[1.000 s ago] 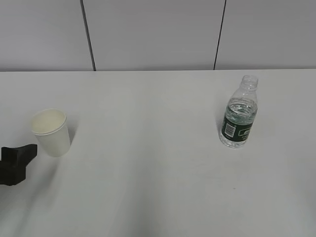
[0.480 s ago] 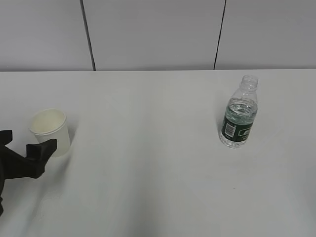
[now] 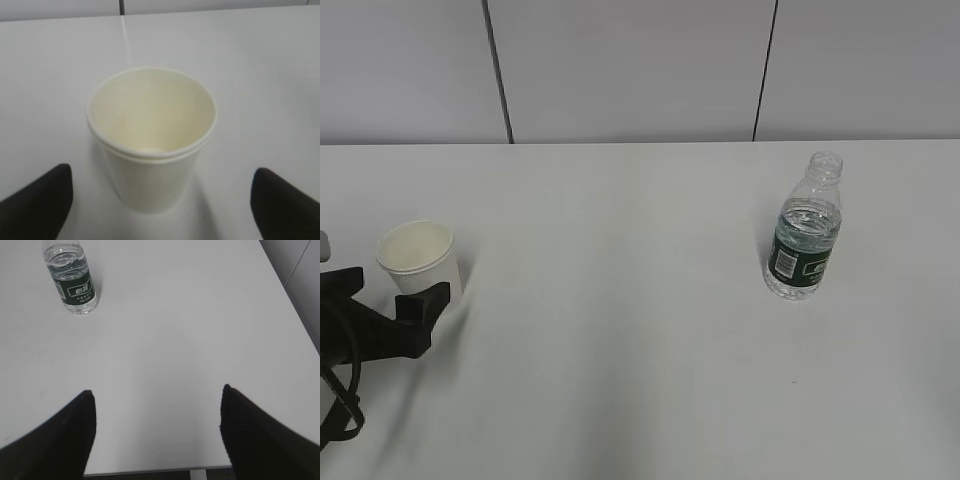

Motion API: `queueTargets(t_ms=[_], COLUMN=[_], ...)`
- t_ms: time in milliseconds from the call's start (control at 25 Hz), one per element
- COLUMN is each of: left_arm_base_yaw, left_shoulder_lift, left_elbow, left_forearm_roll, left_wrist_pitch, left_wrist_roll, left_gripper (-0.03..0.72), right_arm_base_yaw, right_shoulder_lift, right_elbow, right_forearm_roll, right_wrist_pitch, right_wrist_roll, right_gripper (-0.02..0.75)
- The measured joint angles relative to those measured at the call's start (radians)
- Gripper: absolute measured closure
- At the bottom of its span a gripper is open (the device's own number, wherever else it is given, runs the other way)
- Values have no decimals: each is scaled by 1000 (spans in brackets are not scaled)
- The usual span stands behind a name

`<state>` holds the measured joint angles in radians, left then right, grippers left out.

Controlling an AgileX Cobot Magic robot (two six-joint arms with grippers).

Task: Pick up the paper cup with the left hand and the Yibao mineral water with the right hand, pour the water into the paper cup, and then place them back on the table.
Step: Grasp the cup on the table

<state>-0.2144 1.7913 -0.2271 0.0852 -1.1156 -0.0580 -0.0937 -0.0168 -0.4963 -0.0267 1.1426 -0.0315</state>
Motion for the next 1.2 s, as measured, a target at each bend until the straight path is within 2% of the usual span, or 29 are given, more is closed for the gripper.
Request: queueTargets(t_ms=[320, 720, 1200], left_arm_base_yaw=[0, 0, 0], left_shoulder_lift=[130, 183, 183], left_elbow=[-74, -164, -177], left_forearm_roll=[-13, -50, -56], left_wrist_pitch=[-22, -24, -26], left_wrist_roll=[0, 0, 0], left_gripper=[34, 36, 66], right_arm_base_yaw=[0, 0, 0], right_shoulder_lift=[0, 0, 0], right_elbow=[0, 0, 0], right_forearm_roll=[0, 0, 0], right_wrist_pitch=[0, 0, 0], right_wrist_roll=[0, 0, 0], right_gripper=[167, 167, 167])
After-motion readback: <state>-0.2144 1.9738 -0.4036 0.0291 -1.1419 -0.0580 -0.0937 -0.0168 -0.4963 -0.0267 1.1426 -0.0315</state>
